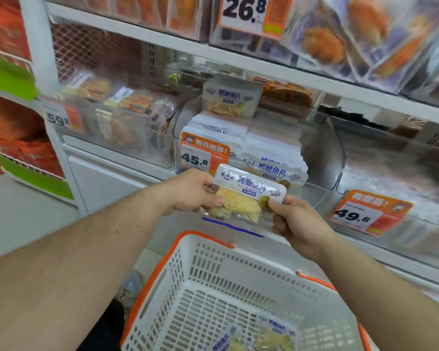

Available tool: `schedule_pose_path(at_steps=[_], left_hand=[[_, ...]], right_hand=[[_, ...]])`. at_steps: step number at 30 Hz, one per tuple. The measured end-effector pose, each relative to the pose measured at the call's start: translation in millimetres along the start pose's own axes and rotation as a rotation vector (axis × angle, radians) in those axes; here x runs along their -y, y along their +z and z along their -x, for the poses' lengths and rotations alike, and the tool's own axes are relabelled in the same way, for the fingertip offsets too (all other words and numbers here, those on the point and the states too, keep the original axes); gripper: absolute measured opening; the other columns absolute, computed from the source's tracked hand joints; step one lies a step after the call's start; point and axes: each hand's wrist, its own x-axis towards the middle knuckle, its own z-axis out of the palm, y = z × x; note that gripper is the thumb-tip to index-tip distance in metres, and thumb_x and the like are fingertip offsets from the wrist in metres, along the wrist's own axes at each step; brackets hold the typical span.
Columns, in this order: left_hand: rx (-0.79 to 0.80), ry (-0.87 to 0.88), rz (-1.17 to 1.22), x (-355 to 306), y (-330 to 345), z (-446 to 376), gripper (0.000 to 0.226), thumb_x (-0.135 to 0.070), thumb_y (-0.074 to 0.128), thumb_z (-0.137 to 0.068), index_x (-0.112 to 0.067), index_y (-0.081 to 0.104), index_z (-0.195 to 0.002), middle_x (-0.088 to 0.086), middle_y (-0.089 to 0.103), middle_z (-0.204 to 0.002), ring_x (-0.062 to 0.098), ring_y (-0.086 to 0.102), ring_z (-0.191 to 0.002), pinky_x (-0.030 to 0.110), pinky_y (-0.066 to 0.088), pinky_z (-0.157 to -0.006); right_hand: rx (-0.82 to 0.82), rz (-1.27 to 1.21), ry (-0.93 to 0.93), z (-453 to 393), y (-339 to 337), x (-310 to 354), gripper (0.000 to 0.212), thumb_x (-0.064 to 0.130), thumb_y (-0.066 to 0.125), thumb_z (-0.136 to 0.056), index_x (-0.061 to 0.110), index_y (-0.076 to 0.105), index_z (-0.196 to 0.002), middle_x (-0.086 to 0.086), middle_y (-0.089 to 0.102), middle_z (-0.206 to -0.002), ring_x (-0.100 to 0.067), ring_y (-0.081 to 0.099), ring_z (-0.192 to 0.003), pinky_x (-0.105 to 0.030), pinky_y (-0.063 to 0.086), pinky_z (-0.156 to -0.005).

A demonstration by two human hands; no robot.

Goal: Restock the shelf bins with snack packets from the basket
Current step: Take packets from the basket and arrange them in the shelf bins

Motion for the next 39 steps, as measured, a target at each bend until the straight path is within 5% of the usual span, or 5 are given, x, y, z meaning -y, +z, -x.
schedule_pose_path(at_steps=[8,12,16,22,39], left_hand=[[-0.330,0.301,0.170,-31.7,-0.7,2.7,0.016,-0.009,0.074,-0.085,-0.023,0.067,-0.082,-0.015,0.068,-0.072,-0.006,0.061,-0.066,0.014,0.051,-0.071],[-0.691,0.334,0.056,-41.2,-5.1,-5.4,0.020,-0.026,0.075,-0.085,-0.020,0.070,-0.104,-0.011,0.066,-0.092,0.000,0.059,-0.075,0.017,0.049,-0.077],[-0.947,0.324,-0.173,-36.6,-15.8,-13.1,0.041,-0.031,0.068,-0.088,-0.017,0.062,-0.126,-0.002,0.054,-0.132,0.019,0.050,-0.123,0.036,0.038,-0.107],[-0.882,0.123,-0.314,-31.0,-20.0,-27.7,0.075,-0.048,0.056,-0.092,-0.018,0.024,-0.153,-0.001,0.008,-0.164,0.016,0.007,-0.150,0.040,0.009,-0.120],[-0.854,0.105,-0.235,-23.1,-16.5,-35.4,0.079,-0.049,0.053,-0.093,-0.016,0.017,-0.156,-0.005,0.006,-0.165,0.010,0.001,-0.150,0.038,0.010,-0.123]], right_hand=[[-0.128,0.136,-0.205,8.2,3.4,62.3,0.013,0.004,0.065,-0.090,0.011,0.069,-0.080,0.006,0.060,-0.053,-0.009,0.040,-0.044,-0.026,0.030,-0.053],[-0.306,0.186,-0.441,6.9,-2.7,94.1,0.011,0.010,0.072,-0.086,0.017,0.070,-0.078,0.009,0.066,-0.057,-0.009,0.055,-0.052,-0.023,0.047,-0.053],[-0.456,0.151,-0.485,-15.1,-9.8,109.4,0.012,0.017,0.075,-0.087,0.021,0.070,-0.077,0.000,0.064,-0.060,-0.023,0.060,-0.066,-0.036,0.050,-0.066],[-0.532,0.280,-0.439,-64.2,-9.1,118.8,0.009,0.030,0.075,-0.087,0.021,0.072,-0.087,-0.005,0.068,-0.072,-0.019,0.053,-0.056,-0.032,0.043,-0.057],[-0.478,0.438,-0.408,-129.4,17.1,139.5,0.027,0.028,0.072,-0.088,0.022,0.068,-0.115,0.003,0.068,-0.095,-0.020,0.064,-0.084,-0.035,0.055,-0.078]])
